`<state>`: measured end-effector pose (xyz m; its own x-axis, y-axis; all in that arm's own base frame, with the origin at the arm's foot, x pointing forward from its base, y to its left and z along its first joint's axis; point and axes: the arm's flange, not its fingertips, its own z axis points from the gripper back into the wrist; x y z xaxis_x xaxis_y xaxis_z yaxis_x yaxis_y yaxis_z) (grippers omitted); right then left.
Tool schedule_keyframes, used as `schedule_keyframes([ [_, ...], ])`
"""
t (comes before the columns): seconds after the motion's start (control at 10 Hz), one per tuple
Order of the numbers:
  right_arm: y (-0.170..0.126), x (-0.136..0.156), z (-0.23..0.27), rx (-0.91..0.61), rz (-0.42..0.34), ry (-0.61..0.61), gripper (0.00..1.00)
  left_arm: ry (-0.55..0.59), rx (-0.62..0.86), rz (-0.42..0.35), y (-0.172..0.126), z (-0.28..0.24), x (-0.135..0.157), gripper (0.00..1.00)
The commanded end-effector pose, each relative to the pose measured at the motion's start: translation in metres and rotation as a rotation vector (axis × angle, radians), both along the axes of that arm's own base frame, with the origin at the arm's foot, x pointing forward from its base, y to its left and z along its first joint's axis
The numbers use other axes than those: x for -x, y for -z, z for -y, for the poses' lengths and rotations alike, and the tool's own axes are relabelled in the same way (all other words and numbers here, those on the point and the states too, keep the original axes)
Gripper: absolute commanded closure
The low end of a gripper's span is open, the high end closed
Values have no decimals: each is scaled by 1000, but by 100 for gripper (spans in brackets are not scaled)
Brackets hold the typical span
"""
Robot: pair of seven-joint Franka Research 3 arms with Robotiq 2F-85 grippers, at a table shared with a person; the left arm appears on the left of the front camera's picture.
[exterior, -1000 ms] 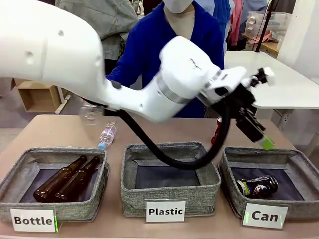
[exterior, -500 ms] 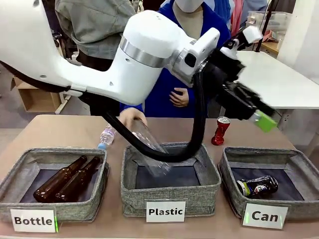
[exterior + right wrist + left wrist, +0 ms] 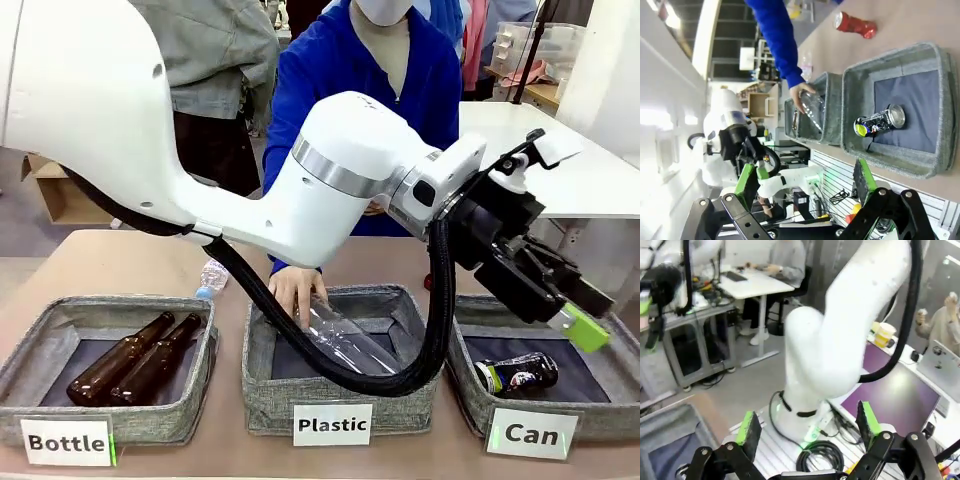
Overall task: Sort the can waste into the basket.
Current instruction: Pick up the can waste from the table and place it in the right Fabric basket.
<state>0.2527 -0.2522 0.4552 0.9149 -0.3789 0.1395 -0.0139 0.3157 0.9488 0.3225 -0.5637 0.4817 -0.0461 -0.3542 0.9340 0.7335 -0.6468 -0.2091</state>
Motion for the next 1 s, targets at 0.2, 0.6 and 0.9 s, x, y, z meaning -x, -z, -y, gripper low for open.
schedule_keyframes([
  [0.2, -3, -1, 9, -13, 23, -25, 0, -195, 46, 92, -14, 3, -11, 0],
  [0.6, -3, 7, 14, -14, 48, -34, 0, -306, 44, 124, -11, 4, -26, 0],
  [0.9, -9, -1, -23, 39, 27, -131, 0, -388, 19, 111, -38, -47, -56, 0],
])
